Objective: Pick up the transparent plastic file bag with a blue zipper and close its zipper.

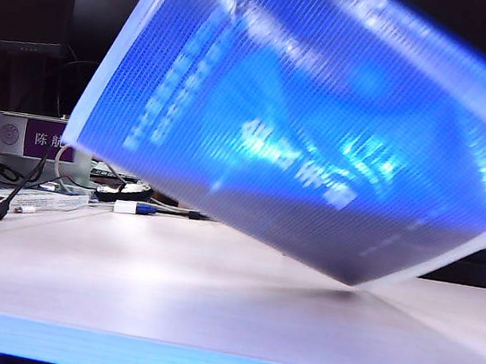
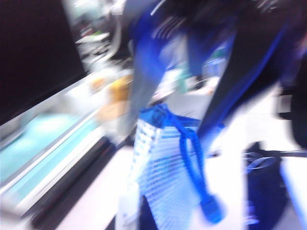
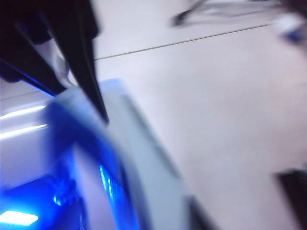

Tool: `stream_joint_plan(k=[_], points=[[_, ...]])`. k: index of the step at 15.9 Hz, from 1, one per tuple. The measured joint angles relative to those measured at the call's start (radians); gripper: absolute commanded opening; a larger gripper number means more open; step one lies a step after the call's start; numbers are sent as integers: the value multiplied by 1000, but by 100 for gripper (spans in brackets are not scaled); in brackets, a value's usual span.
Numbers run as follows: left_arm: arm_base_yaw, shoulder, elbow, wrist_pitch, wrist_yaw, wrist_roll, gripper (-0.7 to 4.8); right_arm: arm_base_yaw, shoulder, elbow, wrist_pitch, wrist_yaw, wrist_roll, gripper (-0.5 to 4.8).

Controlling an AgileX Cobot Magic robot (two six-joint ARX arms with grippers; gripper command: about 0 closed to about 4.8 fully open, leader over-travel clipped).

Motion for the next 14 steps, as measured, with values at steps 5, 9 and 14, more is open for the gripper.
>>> stream_joint_plan(k=[5,9,14], points=[[1,0,0,-13,-119,0,-5,0,-142,2,65,-46,166,184],[-33,0,0,44,-171,-25,-5,1,-150,1,64,-184,251,178],[-84,1,0,163,-248,-122,-5,-3,-105,0,20,-186,254,175]])
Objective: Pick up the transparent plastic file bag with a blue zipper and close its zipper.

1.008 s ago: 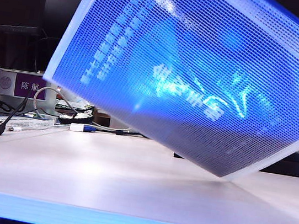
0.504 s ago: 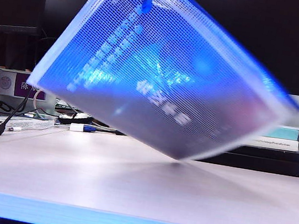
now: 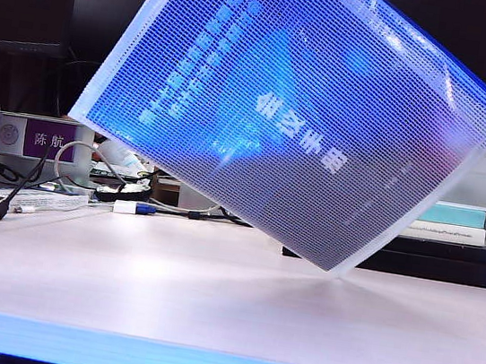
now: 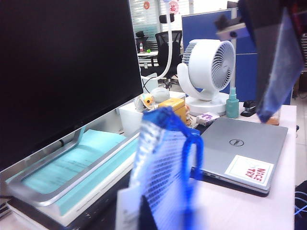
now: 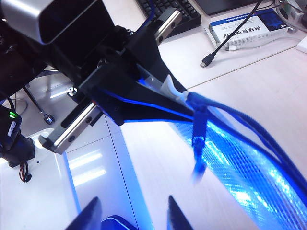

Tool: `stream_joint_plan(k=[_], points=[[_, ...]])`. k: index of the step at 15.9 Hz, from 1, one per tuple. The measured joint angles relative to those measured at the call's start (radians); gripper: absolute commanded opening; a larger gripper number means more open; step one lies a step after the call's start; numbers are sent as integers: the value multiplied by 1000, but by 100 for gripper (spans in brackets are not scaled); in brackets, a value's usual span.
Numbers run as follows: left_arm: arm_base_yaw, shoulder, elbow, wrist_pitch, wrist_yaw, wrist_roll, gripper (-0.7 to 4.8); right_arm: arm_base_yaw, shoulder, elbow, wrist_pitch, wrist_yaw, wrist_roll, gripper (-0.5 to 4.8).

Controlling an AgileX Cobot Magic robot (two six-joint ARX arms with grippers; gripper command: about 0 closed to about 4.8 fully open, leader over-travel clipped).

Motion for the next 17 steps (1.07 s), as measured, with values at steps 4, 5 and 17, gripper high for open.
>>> stream_joint_plan(k=[4,5,17], points=[[-53,0,0,8,97,-26,-5,0,29,0,27,0,-27,76],[-68,0,0,57,101,-42,-5,0,44,0,31,0,-27,-6],[-24,-20,12,-391,208,259,-5,-13,14,-9,-112,155,-156,-6]])
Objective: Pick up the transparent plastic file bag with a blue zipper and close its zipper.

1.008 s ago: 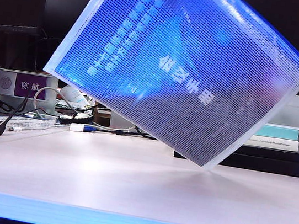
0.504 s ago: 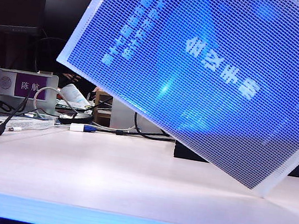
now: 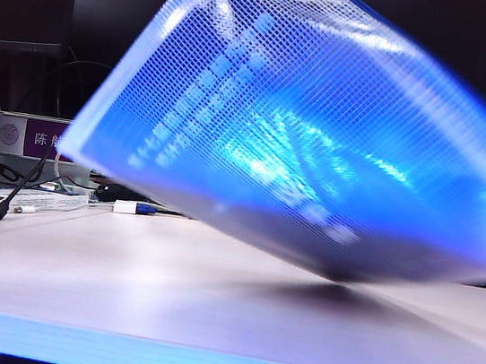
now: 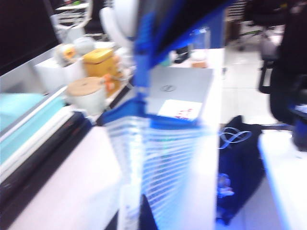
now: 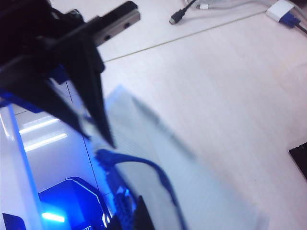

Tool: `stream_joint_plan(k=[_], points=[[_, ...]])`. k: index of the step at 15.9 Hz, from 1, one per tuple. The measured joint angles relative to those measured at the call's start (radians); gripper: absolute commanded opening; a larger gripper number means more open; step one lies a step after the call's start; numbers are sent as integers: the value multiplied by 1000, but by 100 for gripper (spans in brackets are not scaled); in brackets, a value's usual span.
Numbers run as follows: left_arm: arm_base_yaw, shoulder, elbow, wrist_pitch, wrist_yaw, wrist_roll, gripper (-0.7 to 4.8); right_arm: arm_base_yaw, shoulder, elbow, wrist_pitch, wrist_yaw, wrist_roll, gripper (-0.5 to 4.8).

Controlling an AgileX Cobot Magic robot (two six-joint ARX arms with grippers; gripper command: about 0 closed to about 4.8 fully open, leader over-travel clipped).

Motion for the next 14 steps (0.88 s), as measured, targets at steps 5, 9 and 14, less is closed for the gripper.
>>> stream_joint_plan(k=[5,9,14], points=[[4,-118,-5,1,101,-31,-5,0,8,5,14,-2,0,-6],[49,-223,-2,-5,31,-30,-5,6,9,10,-5,-32,-2,-6],[104,-219,-2,-75,-4,-39,-5,7,16,10,-2,-55,1,-6]])
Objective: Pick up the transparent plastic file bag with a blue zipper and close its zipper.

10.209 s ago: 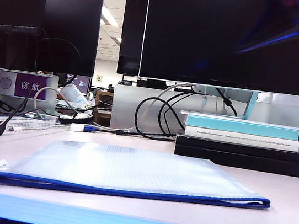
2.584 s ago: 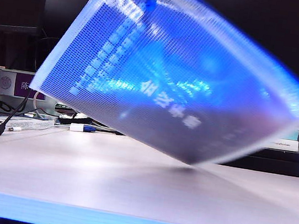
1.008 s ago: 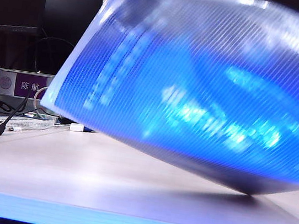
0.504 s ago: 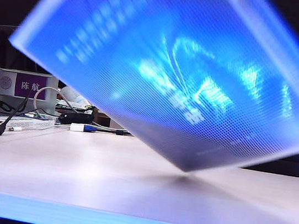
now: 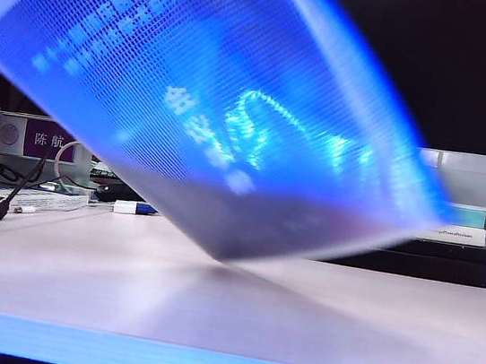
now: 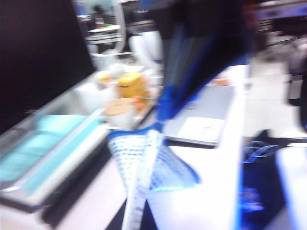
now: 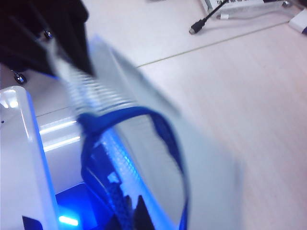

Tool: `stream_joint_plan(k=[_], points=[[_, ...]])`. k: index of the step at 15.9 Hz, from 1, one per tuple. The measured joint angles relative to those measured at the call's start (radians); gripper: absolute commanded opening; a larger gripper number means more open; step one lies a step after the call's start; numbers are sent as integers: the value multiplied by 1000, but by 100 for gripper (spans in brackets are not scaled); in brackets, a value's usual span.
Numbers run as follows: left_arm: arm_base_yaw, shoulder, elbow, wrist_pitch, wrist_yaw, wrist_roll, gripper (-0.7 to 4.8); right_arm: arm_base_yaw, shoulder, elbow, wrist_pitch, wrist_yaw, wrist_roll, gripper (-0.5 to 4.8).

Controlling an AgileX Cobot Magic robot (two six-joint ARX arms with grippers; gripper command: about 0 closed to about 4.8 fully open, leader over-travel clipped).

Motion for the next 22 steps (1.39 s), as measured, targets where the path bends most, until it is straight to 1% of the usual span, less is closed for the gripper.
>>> stream_joint_plan(k=[2,4,5,6,8,10,12,13,14,15,16,17,18,19,20,21,22], points=[[4,-2,0,-3,42,-22,-5,0,0,0,-9,-2,0,-6],[-2,-2,0,-8,56,-34,-2,-2,0,0,-10,2,0,-6],[-2,-2,0,-8,56,-40,379,-2,0,0,-4,-3,0,-6],[0,-3,0,-10,56,-40,479,-7,0,0,1,11,2,-6],[1,-4,0,-8,51,-54,479,-13,0,0,7,22,8,-6],[-7,-4,0,-6,72,-60,479,-9,5,0,40,-18,19,-6],[-47,-4,0,-1,72,-71,479,-10,23,0,70,-18,23,-6],[-82,-3,0,11,72,-97,479,-10,39,0,88,-29,26,-6],[-122,-3,1,17,48,-121,479,-10,58,0,106,-42,36,-6],[-163,-3,0,19,-17,-145,479,-9,75,0,129,-48,47,-6],[-210,-3,1,19,-124,-179,479,-9,89,-1,151,-54,51,-6],[-246,-3,0,16,-260,-222,479,-9,101,-1,174,-56,53,-6],[-289,-3,1,5,-487,-306,479,-8,113,-1,204,-57,54,-6],[-312,-3,1,-32,-688,-362,479,-8,119,-1,228,-55,54,-6],[-327,-3,1,-67,-806,-381,479,-8,119,-1,253,-53,54,-6],[-333,-2,1,-87,-842,-382,479,-8,119,-1,269,-51,55,-6],[-335,0,1,-97,-834,-378,479,-8,119,0,289,-51,56,-6]])
